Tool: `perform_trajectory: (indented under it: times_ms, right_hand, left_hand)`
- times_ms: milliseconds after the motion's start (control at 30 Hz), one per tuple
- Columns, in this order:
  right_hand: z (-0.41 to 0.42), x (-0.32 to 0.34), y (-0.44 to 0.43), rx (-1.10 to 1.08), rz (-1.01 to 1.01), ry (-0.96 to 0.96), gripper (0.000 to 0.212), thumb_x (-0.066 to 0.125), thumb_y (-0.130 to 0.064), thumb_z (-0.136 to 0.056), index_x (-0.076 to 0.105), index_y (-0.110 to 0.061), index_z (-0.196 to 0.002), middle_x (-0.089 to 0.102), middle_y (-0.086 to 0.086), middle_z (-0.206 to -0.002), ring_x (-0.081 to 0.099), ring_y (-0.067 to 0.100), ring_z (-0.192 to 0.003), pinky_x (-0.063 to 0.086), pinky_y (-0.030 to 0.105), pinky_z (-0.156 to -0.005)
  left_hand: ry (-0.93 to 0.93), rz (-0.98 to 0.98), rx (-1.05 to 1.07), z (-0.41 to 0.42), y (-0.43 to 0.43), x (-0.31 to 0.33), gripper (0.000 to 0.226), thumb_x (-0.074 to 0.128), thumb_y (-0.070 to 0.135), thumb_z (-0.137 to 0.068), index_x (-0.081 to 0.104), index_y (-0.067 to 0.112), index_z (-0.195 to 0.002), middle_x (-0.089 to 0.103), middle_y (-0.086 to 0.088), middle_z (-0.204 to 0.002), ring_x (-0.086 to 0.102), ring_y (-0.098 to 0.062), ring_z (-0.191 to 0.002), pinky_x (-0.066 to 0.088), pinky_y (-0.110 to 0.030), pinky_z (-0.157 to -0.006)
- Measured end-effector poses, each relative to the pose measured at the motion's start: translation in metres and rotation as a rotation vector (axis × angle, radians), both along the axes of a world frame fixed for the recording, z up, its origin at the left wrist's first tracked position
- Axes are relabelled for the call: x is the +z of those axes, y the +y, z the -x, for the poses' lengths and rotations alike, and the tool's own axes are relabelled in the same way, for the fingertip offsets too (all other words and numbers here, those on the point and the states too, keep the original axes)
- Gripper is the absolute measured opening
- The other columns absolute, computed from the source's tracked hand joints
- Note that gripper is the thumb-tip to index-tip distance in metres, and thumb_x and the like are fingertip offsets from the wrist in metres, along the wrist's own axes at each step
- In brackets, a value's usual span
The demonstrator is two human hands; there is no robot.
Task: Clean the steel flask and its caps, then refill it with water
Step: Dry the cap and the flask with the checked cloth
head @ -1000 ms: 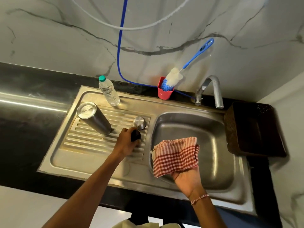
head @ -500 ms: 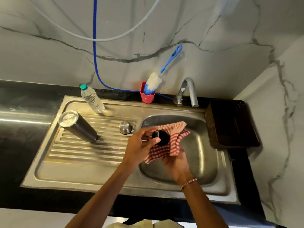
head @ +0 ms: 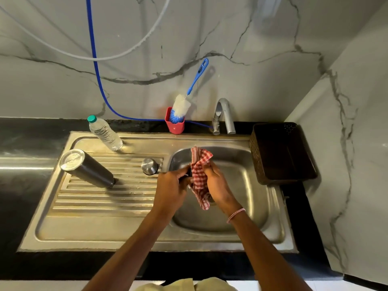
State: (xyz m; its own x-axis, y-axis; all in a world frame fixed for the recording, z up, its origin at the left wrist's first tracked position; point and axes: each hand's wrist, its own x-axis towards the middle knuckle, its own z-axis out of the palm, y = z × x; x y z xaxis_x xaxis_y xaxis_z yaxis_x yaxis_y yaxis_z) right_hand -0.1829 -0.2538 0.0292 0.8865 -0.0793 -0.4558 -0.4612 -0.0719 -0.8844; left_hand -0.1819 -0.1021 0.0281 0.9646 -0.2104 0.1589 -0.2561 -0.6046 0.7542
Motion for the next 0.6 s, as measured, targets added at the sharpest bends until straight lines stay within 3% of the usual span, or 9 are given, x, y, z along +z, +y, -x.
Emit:
perform_trajectory:
  times_ms: [100,200,267,367,433,467,533,600]
  right_hand:
    - [-0.007,0.011,-0.008,-0.03,-0.105,0.115,0.04,0.039,-0.048,-0.105,0.068,-0.023,-0.116,0.075,0.001,-0.102,0.069,0.019,-0.098,0.053,0.032,-0.088]
    - [-0.01,0.011,-0.016,-0.061,-0.268,0.26,0.04,0.042,-0.04,-0.105,0.072,-0.014,-0.103,0.075,0.011,-0.097,0.069,0.025,-0.089,0.053,0.035,-0.082]
    - [-0.01,0.009,-0.018,-0.087,-0.369,0.27,0.038,0.044,-0.035,-0.104,0.072,-0.01,-0.104,0.074,0.014,-0.098,0.069,0.024,-0.083,0.053,0.035,-0.078]
    - [-0.006,0.005,-0.016,-0.142,-0.469,0.246,0.039,0.048,-0.039,-0.104,0.071,-0.01,-0.117,0.074,0.015,-0.108,0.07,0.024,-0.092,0.056,0.034,-0.078]
    - [-0.001,-0.002,-0.01,-0.149,-0.39,0.101,0.038,0.045,-0.038,-0.106,0.064,-0.014,-0.13,0.073,0.012,-0.116,0.07,0.023,-0.1,0.059,0.038,-0.083]
    - [0.003,-0.008,-0.009,-0.094,-0.26,-0.026,0.038,0.044,-0.037,-0.106,0.059,-0.018,-0.136,0.07,0.01,-0.122,0.069,0.022,-0.107,0.058,0.041,-0.091]
    - [0.011,-0.018,-0.007,0.099,0.102,-0.273,0.043,0.042,-0.043,-0.103,0.05,-0.025,-0.142,0.061,0.001,-0.133,0.062,0.013,-0.116,0.052,0.027,-0.1]
    - [0.014,-0.024,-0.003,0.215,0.3,-0.38,0.046,0.04,-0.045,-0.103,0.045,-0.025,-0.144,0.054,-0.005,-0.135,0.057,0.006,-0.117,0.048,0.015,-0.096]
  left_hand:
    - [-0.129,-0.013,-0.086,0.002,0.0,0.005,0.038,0.075,0.008,-0.09,0.072,0.017,-0.126,0.078,-0.002,-0.106,0.073,-0.02,-0.088,0.055,-0.025,-0.085]
    - [-0.254,-0.107,-0.136,0.001,0.002,0.008,0.043,0.077,0.004,-0.086,0.07,0.009,-0.128,0.078,-0.009,-0.108,0.075,-0.024,-0.092,0.06,-0.032,-0.085]
    - [-0.215,-0.111,-0.099,0.002,0.0,0.009,0.04,0.078,0.007,-0.087,0.071,0.01,-0.127,0.078,-0.01,-0.107,0.076,-0.025,-0.091,0.062,-0.035,-0.085]
    - [-0.017,-0.077,0.058,0.0,-0.005,0.013,0.03,0.077,0.025,-0.089,0.076,0.018,-0.118,0.08,-0.003,-0.096,0.075,-0.015,-0.08,0.059,-0.026,-0.076]
    - [0.157,-0.01,0.15,-0.005,-0.007,0.016,0.018,0.075,0.032,-0.09,0.081,0.022,-0.103,0.077,0.009,-0.079,0.071,-0.003,-0.068,0.056,-0.02,-0.065]
    - [0.251,0.064,0.193,-0.008,-0.008,0.018,0.01,0.076,0.028,-0.091,0.082,0.023,-0.097,0.075,0.014,-0.072,0.07,0.001,-0.064,0.056,-0.02,-0.064]
    - [0.387,0.139,0.255,-0.011,-0.007,0.017,0.012,0.076,0.015,-0.09,0.081,0.023,-0.084,0.072,0.016,-0.064,0.066,0.006,-0.059,0.056,-0.023,-0.064]
    - [0.37,0.047,0.217,-0.012,-0.006,0.013,0.029,0.073,0.008,-0.09,0.074,0.028,-0.068,0.069,0.013,-0.06,0.061,0.003,-0.052,0.05,-0.022,-0.061]
